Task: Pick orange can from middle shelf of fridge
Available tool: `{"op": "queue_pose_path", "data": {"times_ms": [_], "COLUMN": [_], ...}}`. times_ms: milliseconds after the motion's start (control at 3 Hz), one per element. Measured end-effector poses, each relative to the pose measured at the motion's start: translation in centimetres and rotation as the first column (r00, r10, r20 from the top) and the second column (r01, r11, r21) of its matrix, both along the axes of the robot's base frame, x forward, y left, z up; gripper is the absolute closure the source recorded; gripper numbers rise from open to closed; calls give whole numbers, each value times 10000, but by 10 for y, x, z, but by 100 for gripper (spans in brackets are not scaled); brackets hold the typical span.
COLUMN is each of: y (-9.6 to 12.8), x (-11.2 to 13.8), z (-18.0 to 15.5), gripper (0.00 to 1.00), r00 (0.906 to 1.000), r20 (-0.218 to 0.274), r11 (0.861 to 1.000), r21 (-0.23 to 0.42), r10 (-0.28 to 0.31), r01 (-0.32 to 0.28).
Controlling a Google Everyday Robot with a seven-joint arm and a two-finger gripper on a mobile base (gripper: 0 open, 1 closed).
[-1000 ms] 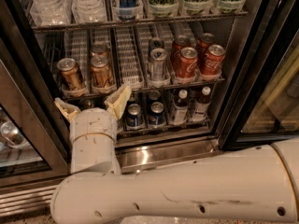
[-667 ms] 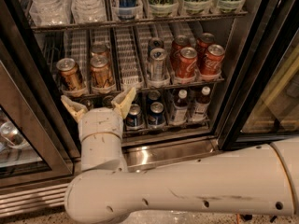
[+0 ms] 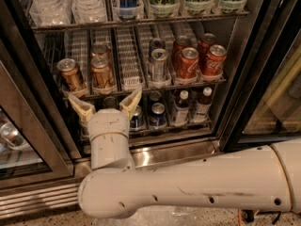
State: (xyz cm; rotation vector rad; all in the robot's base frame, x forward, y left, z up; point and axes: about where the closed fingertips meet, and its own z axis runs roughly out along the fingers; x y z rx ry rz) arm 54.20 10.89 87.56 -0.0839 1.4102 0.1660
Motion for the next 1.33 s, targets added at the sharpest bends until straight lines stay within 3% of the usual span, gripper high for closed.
{"op": "queue_pose_path", "data": {"times_ms": [667, 1333], "y": [-2, -11], "x": [24, 54], "z": [-18, -38], "gripper": [0, 21], "r00": [9990, 9953], "r20": [-345, -660], "r11": [9996, 9974], "r21": [-73, 79], "r10": [-267, -712], "r01": [265, 718]}}
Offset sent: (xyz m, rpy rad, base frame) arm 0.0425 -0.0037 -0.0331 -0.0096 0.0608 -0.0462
